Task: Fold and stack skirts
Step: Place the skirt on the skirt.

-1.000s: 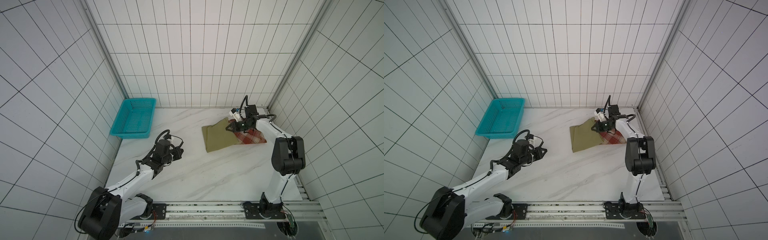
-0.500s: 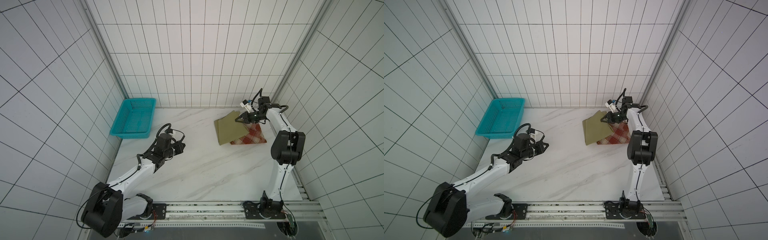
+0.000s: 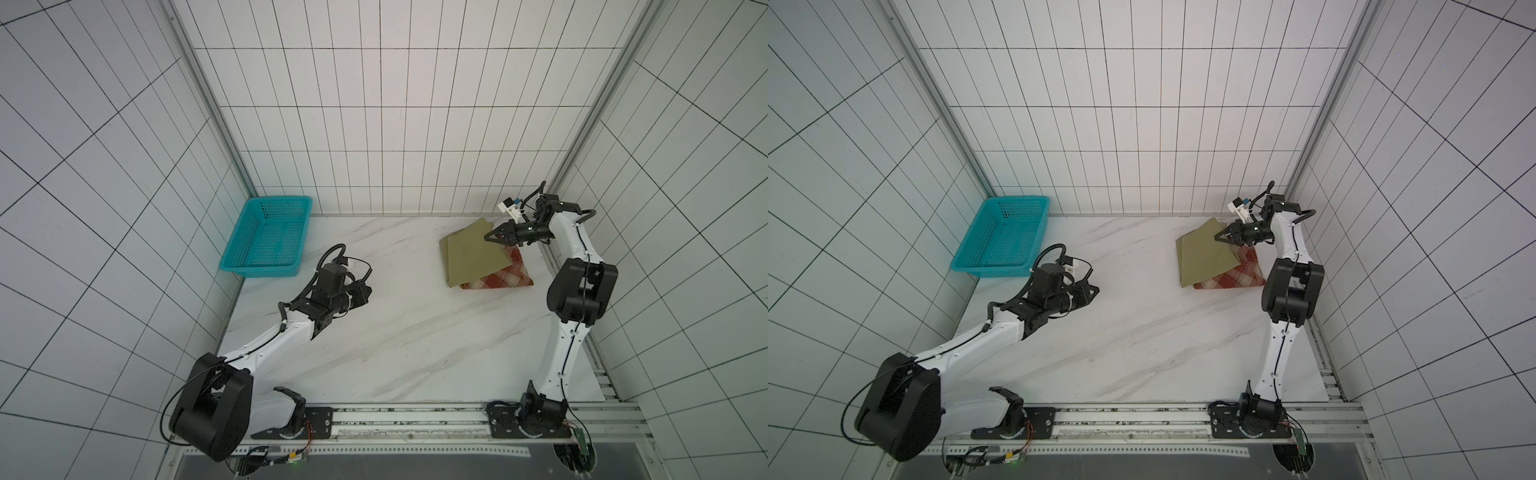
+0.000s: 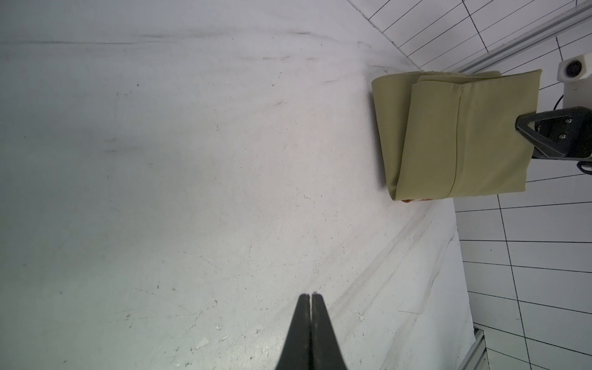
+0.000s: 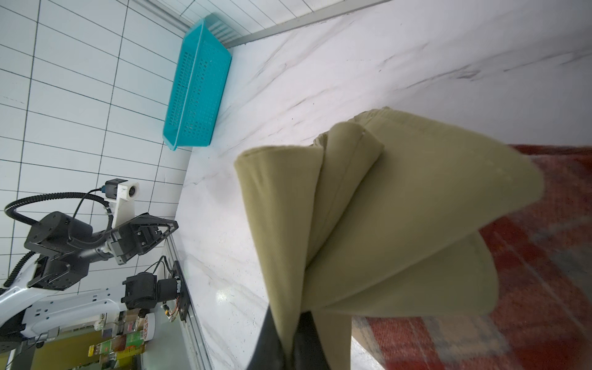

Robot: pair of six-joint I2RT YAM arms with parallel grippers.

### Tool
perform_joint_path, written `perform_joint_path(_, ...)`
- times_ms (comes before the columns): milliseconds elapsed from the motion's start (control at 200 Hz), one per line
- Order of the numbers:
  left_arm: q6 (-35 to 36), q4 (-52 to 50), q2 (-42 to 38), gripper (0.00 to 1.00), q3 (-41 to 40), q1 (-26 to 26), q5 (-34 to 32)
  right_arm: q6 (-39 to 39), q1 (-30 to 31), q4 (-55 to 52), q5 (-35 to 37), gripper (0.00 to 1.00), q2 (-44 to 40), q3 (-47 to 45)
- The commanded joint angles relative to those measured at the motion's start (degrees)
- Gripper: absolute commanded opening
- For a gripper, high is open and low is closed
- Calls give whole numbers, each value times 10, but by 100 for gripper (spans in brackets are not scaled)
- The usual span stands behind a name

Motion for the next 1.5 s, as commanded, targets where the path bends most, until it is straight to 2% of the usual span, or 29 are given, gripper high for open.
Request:
perform_joint_path(0, -6, 3, 7, 0, 15, 3, 0, -18, -30, -17, -50, 0, -17, 28)
perform_joint_path(205, -10, 4, 15, 0, 22, 3, 2, -6, -70, -11, -80, 0, 0, 26)
perform_joint_path(505, -13, 4, 25, 0, 26, 3, -3, 10, -80, -9, -58, 0, 61, 37)
perform_joint_path(874, -15, 9, 49, 0, 30, 3, -5, 65, -84, 17, 48, 0, 106, 96)
perform_joint_path(1059, -21, 21, 66, 0, 31, 3, -1, 107, -84, 66, 100, 0, 107, 91)
perform_joint_path(1104, -21, 22, 70, 0, 32, 2, -1, 123, -84, 81, 118, 15, 107, 88)
perform_joint_path(1154, -21, 23, 73, 0, 33, 2, -1, 139, -84, 106, 137, 20, 99, 75)
perform_joint_path(1204, -22, 26, 75, 0, 33, 2, -1, 155, -84, 143, 151, 33, 83, 51)
perform_joint_path(1284, -21, 30, 77, 0, 32, 2, -3, 183, -84, 215, 175, 44, 43, -9)
perform_joint_path(1494, 6, 19, 67, 0, 51, 3, -23, 231, -83, 357, 268, 49, -94, -163)
